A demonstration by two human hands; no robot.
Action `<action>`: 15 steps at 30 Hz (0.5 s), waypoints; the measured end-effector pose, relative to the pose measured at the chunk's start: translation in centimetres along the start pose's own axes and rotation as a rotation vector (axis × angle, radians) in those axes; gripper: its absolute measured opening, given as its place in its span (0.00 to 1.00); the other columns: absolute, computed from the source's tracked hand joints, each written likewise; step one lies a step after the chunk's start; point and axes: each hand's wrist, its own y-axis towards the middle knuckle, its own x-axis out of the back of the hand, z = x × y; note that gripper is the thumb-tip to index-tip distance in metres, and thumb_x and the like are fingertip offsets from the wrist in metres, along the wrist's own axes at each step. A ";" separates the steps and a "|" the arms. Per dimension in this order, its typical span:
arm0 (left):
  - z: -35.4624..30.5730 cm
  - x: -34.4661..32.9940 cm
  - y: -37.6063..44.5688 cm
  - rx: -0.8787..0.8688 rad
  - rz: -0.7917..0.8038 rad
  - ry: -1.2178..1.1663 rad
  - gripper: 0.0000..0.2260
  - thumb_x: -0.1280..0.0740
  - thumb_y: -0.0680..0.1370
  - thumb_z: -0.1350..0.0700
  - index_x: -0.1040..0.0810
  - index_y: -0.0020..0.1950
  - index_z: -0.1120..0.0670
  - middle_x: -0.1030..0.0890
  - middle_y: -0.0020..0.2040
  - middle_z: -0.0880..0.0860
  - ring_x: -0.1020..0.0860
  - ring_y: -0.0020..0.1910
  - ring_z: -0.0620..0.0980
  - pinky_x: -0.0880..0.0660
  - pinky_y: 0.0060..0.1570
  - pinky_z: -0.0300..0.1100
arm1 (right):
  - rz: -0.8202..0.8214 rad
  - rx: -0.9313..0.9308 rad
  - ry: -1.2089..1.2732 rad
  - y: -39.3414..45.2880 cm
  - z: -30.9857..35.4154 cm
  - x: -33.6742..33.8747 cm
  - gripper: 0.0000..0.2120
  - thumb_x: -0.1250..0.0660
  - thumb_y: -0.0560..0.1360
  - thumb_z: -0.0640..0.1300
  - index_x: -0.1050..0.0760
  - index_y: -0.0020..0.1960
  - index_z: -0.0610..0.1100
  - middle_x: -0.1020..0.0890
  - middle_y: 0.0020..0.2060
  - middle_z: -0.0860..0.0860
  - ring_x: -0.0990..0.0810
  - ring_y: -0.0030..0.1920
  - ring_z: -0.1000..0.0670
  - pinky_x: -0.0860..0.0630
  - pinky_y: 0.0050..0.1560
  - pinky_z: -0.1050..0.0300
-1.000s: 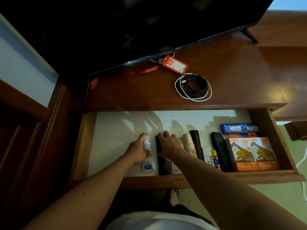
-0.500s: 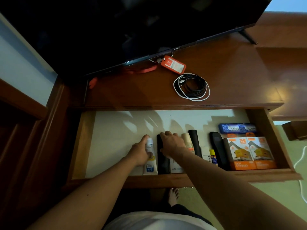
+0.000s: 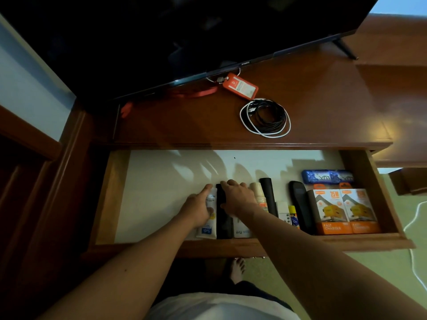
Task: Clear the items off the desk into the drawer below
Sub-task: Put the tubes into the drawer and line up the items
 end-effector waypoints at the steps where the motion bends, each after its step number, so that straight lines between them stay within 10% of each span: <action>1: -0.2 -0.2 0.1 0.006 -0.009 0.006 0.37 0.32 0.78 0.54 0.49 0.80 0.40 0.24 0.61 0.58 0.23 0.55 0.57 0.23 0.56 0.50 | -0.001 -0.002 0.008 0.0 0.0 0.0 0.34 0.28 0.75 0.50 0.38 0.76 0.49 0.29 0.70 0.47 0.30 0.68 0.38 0.28 0.63 0.41; 15: 0.0 -0.4 -0.4 0.083 -0.054 -0.028 0.36 0.31 0.77 0.54 0.46 0.79 0.41 0.23 0.64 0.57 0.22 0.57 0.58 0.22 0.56 0.49 | -0.006 0.015 0.029 -0.1 -0.3 -0.3 0.36 0.29 0.76 0.50 0.41 0.78 0.48 0.31 0.72 0.47 0.30 0.68 0.37 0.28 0.64 0.40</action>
